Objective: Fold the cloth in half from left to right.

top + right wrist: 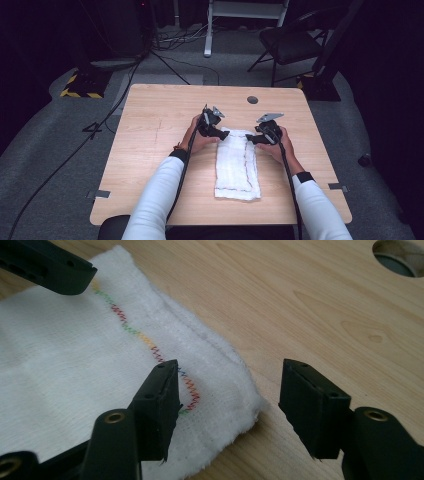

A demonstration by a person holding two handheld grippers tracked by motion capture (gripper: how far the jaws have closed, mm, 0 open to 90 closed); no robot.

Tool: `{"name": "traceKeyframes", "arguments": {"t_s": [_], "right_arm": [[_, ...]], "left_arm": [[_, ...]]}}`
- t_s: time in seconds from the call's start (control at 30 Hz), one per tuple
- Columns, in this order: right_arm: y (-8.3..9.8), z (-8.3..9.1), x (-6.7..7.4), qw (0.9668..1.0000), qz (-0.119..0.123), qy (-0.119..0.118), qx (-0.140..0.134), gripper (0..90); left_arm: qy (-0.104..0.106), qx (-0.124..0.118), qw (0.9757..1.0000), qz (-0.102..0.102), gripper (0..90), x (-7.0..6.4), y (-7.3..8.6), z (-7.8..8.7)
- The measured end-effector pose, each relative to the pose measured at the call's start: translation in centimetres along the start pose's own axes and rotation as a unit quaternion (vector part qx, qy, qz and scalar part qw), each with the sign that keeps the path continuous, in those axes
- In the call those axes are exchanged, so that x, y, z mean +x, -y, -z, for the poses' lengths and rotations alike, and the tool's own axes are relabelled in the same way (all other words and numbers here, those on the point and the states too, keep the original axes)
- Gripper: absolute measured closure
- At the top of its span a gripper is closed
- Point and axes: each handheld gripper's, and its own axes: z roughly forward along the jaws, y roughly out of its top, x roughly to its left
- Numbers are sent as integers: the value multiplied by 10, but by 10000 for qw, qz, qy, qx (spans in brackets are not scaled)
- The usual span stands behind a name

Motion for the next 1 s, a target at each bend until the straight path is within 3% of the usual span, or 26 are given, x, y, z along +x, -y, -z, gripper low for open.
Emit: {"name": "traceKeyframes", "arguments": {"t_s": [0.13, 0.27, 0.4, 0.43, 0.5, 0.63, 0.8, 1.0], "right_arm": [[1, -7, -4, 9999, -102, -33, 45, 387], [2, -10, -12, 9992, -275, -258, 132, 376], [2, -10, -12, 9988, -285, -386, 118, 452], [2, -9, -12, 9986, -249, -444, 117, 490], [2, -9, -10, 9984, -247, -495, 124, 544], [1, -8, -8, 9972, -255, -689, 130, 701], [-1, -8, -1, 9982, -51, -586, 100, 797], [-6, -10, 1, 9995, 81, -305, 93, 821]], "left_arm": [[9, 147, 9999, 54, 245, -1, 3, -10], [92, 237, 9997, 36, 246, -1, 1, -14], [184, 293, 9994, -36, 271, 0, 0, -16], [289, 297, 9991, -78, 299, 0, 0, -14], [456, 279, 9984, -186, 478, -2, -1, -13], [693, 368, 9966, -242, 660, -3, -3, -12], [654, 315, 9968, -321, 776, -4, -4, -13], [384, 316, 9980, -386, 812, -3, -9, -14]]}}
